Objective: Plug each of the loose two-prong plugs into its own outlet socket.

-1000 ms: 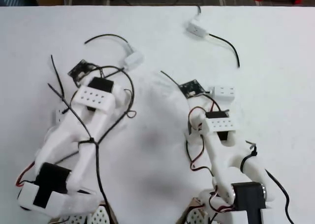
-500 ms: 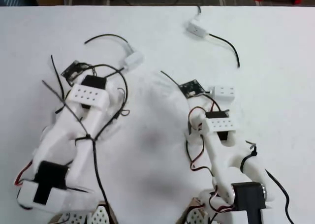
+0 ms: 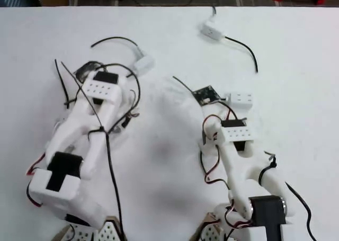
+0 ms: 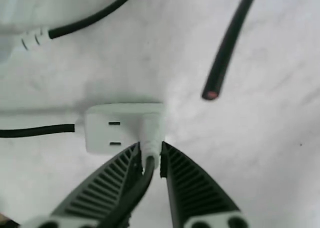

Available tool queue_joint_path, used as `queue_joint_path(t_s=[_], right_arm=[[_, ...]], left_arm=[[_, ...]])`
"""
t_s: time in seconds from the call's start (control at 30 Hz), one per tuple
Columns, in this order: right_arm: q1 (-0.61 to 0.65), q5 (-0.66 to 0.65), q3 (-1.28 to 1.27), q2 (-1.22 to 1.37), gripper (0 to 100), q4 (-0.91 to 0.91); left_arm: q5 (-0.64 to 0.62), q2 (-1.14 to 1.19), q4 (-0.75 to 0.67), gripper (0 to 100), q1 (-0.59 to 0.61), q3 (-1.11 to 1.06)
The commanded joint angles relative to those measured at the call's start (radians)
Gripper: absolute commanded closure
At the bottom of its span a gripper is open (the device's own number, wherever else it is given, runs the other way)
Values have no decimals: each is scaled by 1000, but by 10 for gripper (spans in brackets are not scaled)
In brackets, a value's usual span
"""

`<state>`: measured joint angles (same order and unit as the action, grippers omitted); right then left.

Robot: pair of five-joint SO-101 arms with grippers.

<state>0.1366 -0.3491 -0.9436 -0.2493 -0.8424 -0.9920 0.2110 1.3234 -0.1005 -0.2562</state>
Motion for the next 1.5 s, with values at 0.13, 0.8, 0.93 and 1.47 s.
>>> queue_joint_path(t_s=[0.13,0.8,0.93,1.47], right_arm=[[1,5,3,-31,978,8],[1,5,3,-31,978,10],[1,5,3,-31,978,8],[-1,5,3,-31,978,5]], left_arm=[[46,-108,104,806,13,-8],[1154,-166,164,635,174,8],[1428,-156,137,635,179,25],[1837,-156,-279,635,182,-235]])
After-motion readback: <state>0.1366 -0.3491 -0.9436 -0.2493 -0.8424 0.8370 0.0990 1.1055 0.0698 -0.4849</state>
